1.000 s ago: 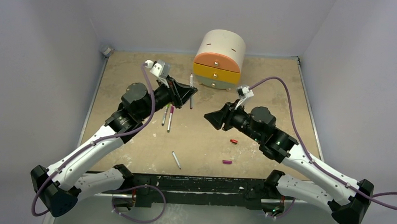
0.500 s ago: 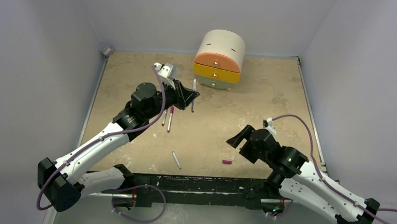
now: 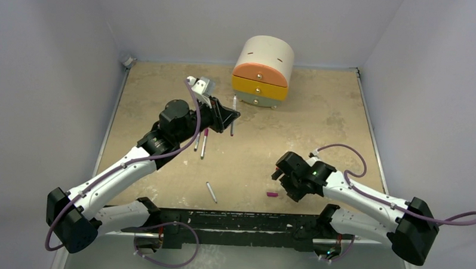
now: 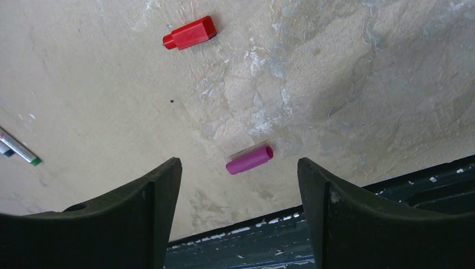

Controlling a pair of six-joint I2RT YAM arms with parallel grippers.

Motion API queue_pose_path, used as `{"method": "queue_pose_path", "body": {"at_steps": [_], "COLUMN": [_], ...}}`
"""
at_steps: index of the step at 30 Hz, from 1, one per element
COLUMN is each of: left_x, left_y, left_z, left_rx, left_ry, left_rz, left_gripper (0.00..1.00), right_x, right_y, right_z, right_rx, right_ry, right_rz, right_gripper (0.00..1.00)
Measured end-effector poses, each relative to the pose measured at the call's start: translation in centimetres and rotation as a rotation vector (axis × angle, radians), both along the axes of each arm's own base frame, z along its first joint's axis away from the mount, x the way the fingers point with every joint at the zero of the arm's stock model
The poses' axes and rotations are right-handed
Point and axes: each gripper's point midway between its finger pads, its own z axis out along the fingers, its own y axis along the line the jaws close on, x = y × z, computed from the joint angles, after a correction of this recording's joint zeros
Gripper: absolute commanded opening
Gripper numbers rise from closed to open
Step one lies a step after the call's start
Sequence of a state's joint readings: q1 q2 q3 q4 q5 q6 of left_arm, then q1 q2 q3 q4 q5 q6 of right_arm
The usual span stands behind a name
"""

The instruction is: Insert the pens into the pen caps

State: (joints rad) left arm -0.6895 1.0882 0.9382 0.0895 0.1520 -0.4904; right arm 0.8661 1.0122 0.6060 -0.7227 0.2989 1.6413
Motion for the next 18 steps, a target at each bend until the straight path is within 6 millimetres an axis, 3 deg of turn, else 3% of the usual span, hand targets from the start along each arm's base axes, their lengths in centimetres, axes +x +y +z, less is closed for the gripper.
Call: {"method": "queue_pose_path", "body": {"at_steps": [8, 18], "left_x": [-0.1, -0.2], "left_y": [-0.1, -0.1], "left_z": [-0.2, -0.1], "left_rx": [0.001, -0.005], "left_ry": [0.003, 0.003], "left_rz": [-0.008, -0.010], "left_gripper": [0.00, 0.00], "right_x": [-0.6, -1.4], "right_y": [0.7, 4.6], "right_z": [-1.2, -2.5], "right_rx": [-0.013, -0.042], "right_ry": [0.063, 0.126], "right_rz": [-0.052, 0.006], "right_gripper": [0.73, 0.70]}}
